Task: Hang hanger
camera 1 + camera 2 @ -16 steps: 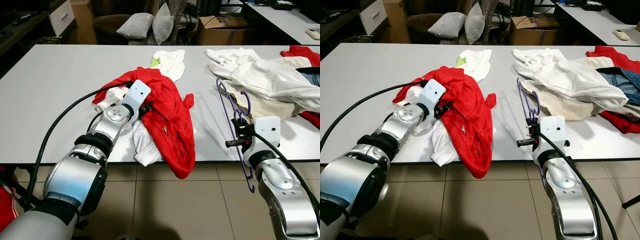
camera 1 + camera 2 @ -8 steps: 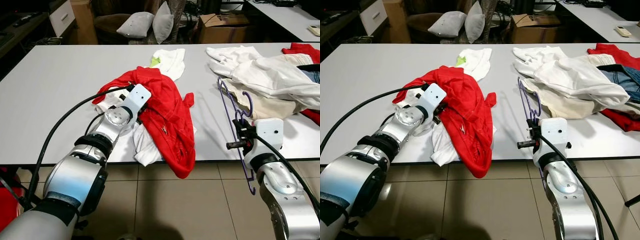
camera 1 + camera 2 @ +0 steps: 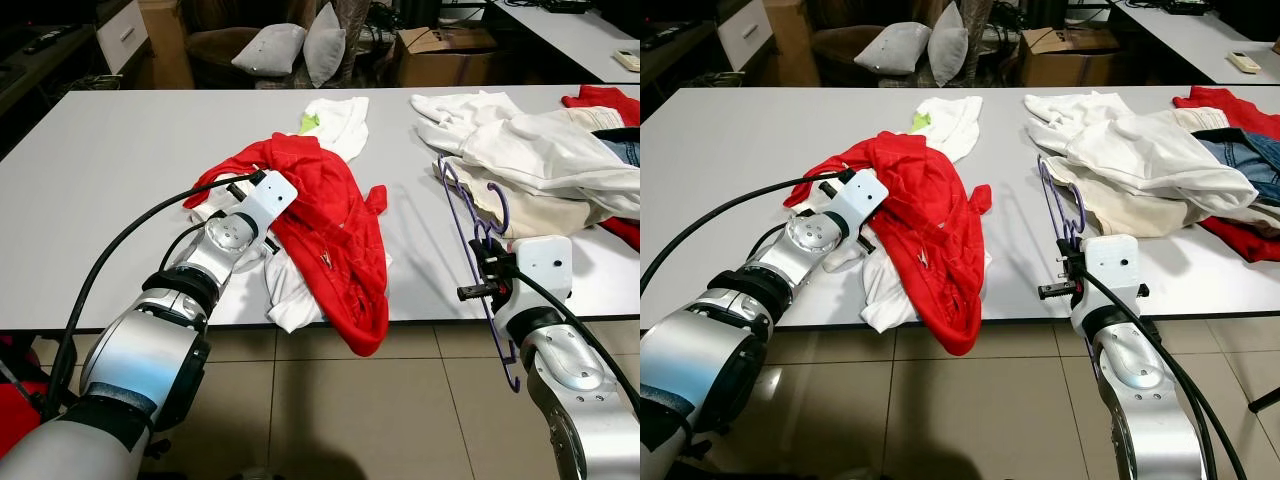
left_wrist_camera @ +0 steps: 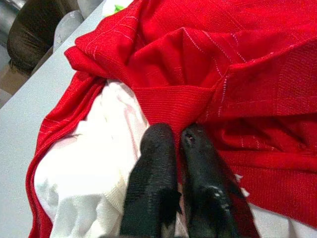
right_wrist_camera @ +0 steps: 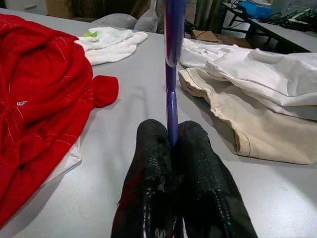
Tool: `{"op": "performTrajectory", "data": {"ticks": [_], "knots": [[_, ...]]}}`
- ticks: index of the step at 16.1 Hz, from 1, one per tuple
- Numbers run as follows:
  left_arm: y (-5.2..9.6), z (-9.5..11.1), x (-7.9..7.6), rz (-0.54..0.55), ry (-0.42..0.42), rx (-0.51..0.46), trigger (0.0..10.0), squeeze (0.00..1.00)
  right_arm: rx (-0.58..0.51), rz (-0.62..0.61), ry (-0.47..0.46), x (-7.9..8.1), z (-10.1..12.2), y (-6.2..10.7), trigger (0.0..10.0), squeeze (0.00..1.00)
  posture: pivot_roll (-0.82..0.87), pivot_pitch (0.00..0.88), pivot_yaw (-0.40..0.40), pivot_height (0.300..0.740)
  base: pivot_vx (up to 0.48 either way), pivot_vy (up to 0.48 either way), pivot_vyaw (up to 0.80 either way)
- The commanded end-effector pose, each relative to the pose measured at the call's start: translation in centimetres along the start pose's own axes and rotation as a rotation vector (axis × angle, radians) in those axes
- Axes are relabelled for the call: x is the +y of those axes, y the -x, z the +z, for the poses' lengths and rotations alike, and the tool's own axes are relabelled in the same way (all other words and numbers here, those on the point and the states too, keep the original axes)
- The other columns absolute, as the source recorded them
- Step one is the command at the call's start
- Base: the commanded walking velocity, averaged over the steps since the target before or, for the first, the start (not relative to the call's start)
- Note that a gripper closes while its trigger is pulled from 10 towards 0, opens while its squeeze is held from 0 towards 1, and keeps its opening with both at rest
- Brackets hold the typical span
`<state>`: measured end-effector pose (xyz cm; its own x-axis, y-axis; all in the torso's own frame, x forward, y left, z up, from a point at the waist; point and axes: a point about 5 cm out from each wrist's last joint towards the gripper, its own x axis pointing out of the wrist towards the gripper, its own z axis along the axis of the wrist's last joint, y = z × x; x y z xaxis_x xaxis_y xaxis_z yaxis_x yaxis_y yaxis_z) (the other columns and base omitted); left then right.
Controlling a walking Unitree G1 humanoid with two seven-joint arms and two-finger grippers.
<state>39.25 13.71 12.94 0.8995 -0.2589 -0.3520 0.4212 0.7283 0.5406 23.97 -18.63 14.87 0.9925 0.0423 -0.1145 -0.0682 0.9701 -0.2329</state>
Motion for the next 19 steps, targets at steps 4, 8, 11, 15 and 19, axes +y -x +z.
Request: {"op": "performTrajectory", "data": {"ticks": [4, 8, 11, 15, 19], "knots": [[-0.2, 1.1, -0.3, -0.052, 0.123, -0.037, 0.0, 0.0, -0.026, 0.013, 0.008, -0.2, 0.6, 0.1, 10.0, 0.0, -0.12, 0.0, 0.045, 0.74, 0.0, 0.0, 0.0], [-0.2, 4.9, 1.9, -0.042, 0.21, -0.165, 0.0, 0.0, -0.151, 0.357, -0.034, -0.3, 2.8, 2.7, 10.0, 0.0, -0.1, 0.0, 0.052, 0.74, 0.0, 0.0, 0.0], [0.3, 8.3, 4.4, -0.022, 0.227, -0.268, 0.0, 0.0, -0.164, 0.558, -0.067, -1.3, 3.7, 5.3, 10.0, 0.0, -0.08, 0.0, 0.052, 0.74, 0.0, 0.0, 0.0], [1.0, 11.0, 6.2, -0.019, 0.235, -0.353, 0.0, 0.0, -0.011, 0.728, -0.027, -1.3, 2.2, 6.8, 10.0, 0.0, -0.07, 0.0, 0.05, 0.74, 0.0, 0.0, 0.0], [1.5, 12.1, 6.9, -0.025, 0.214, -0.397, 0.0, 0.0, 0.141, 0.7, -0.016, -0.7, 0.0, 6.3, 10.0, 0.0, -0.07, 0.0, 0.049, 0.74, 0.0, 0.0, 0.0]]}}
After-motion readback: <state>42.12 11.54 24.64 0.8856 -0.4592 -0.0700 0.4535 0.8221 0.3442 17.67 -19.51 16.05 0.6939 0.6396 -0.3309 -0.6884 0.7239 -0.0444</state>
